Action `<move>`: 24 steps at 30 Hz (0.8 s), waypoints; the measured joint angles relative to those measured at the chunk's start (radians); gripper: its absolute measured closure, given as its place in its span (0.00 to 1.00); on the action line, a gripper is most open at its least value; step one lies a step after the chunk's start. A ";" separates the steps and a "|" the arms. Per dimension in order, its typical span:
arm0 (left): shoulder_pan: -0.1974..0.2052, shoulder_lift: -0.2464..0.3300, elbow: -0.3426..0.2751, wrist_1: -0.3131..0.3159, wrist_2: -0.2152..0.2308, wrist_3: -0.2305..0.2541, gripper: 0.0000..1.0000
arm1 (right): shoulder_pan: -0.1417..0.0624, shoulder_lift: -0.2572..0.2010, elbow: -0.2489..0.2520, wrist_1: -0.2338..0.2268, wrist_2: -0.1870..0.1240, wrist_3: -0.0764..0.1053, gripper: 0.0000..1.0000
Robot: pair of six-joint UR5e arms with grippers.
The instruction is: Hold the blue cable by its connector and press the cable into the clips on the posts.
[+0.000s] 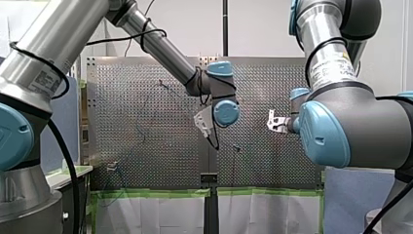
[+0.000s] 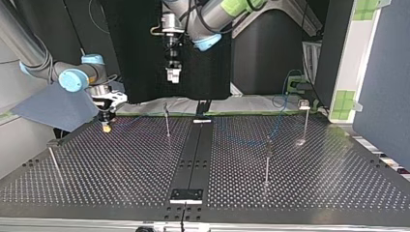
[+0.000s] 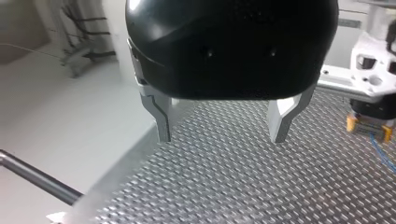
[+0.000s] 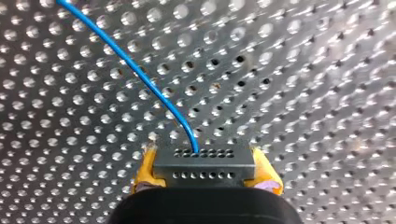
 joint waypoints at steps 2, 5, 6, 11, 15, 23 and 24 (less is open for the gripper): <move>0.003 0.023 -0.023 0.023 0.016 -0.011 0.00 | 0.000 -0.013 0.009 0.003 0.004 -0.002 1.00; 0.009 0.050 -0.050 0.050 0.039 -0.032 0.00 | 0.000 -0.025 0.022 0.000 0.014 -0.002 1.00; 0.010 0.058 -0.058 0.058 0.047 -0.039 0.00 | 0.000 -0.027 0.024 -0.001 0.016 -0.002 1.00; 0.026 0.107 -0.107 0.086 0.095 -0.087 0.00 | 0.002 -0.030 0.029 -0.004 0.020 -0.001 1.00; 0.054 0.132 -0.146 0.108 0.134 -0.126 0.00 | 0.003 -0.030 0.029 -0.004 0.021 0.000 1.00; 0.074 0.087 -0.217 0.129 0.180 -0.171 0.00 | 0.005 -0.031 0.029 -0.005 0.021 0.001 1.00; 0.074 0.083 -0.224 0.123 0.177 -0.169 0.00 | 0.005 -0.031 0.029 -0.005 0.021 0.001 1.00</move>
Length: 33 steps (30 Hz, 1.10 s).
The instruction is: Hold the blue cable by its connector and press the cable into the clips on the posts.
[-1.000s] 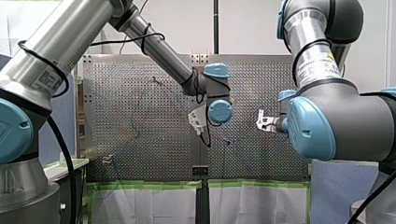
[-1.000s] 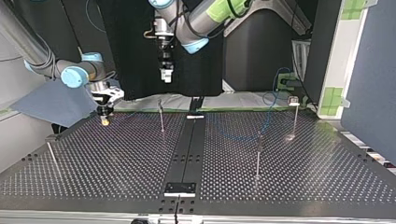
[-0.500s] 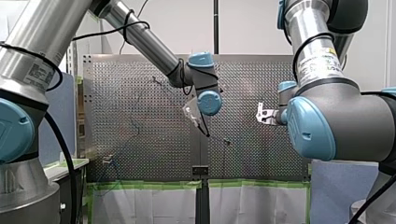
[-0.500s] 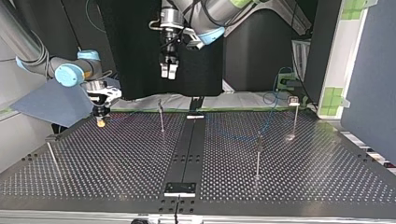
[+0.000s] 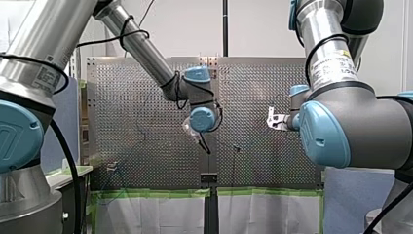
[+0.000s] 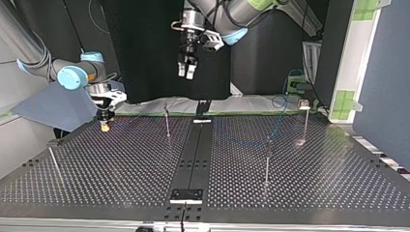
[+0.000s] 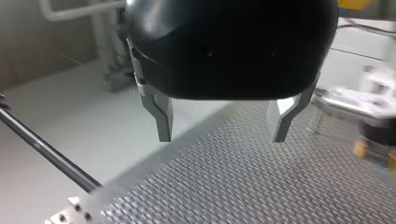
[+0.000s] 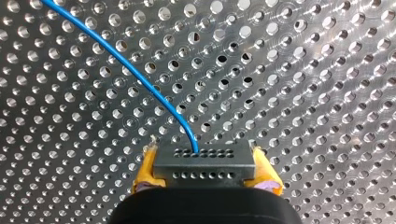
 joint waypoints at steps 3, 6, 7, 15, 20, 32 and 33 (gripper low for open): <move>0.001 -0.005 -0.029 -0.026 -0.023 0.009 0.00 | 0.000 0.000 0.000 0.000 0.000 0.000 1.00; 0.004 -0.007 -0.061 -0.054 -0.049 0.015 0.00 | 0.000 0.000 0.000 -0.001 0.000 0.001 1.00; 0.006 -0.007 -0.073 -0.060 -0.055 0.016 0.00 | 0.000 0.000 0.000 -0.001 0.000 0.001 1.00; 0.020 -0.008 -0.147 -0.059 -0.065 0.034 0.00 | 0.001 0.000 0.000 -0.001 -0.001 -0.004 1.00; 0.029 -0.008 -0.189 -0.052 -0.068 0.046 0.00 | 0.004 0.000 0.000 -0.002 -0.003 -0.008 1.00; 0.032 -0.009 -0.203 -0.051 -0.069 0.048 0.00 | 0.005 0.000 0.000 -0.002 -0.003 -0.008 1.00; 0.032 -0.009 -0.203 -0.051 -0.069 0.048 0.00 | 0.005 0.000 0.000 -0.001 -0.003 -0.008 1.00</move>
